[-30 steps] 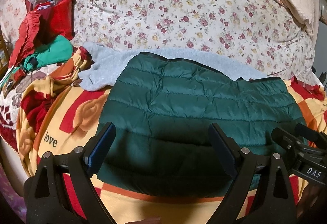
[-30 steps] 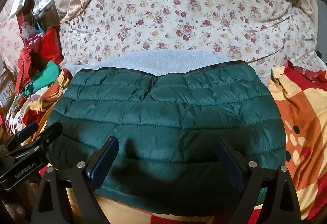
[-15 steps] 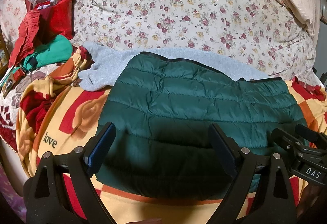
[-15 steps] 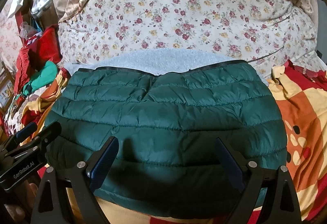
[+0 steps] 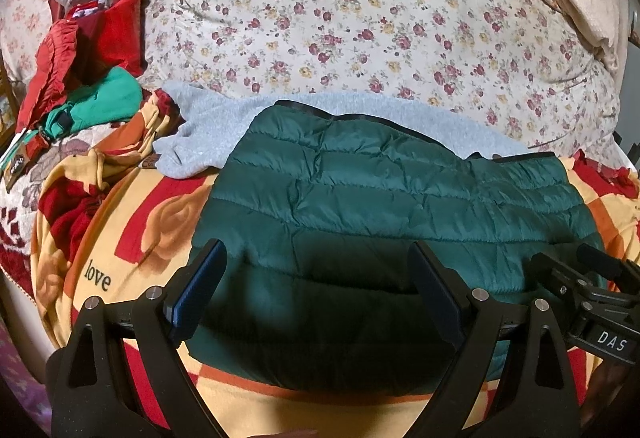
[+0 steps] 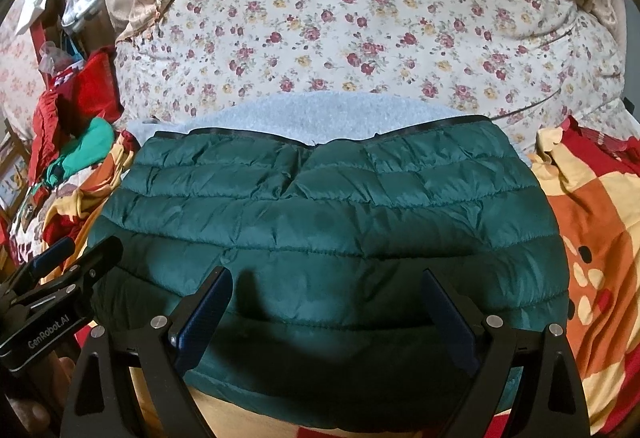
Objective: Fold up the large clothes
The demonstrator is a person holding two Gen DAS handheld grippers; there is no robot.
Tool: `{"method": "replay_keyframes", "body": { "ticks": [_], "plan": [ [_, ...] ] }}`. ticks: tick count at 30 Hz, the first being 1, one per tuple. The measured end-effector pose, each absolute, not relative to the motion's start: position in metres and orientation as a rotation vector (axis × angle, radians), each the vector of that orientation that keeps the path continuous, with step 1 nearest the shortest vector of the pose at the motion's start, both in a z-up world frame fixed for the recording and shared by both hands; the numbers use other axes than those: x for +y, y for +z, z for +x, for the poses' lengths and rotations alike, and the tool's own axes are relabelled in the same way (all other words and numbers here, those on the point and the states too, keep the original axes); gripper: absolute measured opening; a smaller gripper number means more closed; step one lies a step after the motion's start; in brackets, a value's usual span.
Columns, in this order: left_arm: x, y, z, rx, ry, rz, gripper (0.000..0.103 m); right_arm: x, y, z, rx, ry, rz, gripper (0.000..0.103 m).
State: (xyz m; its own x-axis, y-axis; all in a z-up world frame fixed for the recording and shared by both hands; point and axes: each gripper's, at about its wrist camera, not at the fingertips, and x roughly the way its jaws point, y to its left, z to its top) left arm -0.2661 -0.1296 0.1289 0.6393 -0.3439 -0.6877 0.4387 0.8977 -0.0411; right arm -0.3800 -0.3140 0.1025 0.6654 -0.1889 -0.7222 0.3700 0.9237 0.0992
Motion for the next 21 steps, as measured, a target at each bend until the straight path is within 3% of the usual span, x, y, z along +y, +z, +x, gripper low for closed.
{"method": "replay_keyframes", "body": {
  "ticks": [21],
  "plan": [
    [-0.1342, 0.1319, -0.2629, 0.743, -0.452, 0.147, 0.092, -0.3175, 0.1045, -0.3756, 0.784, -0.316, 0.246, 0.093]
  ]
}}
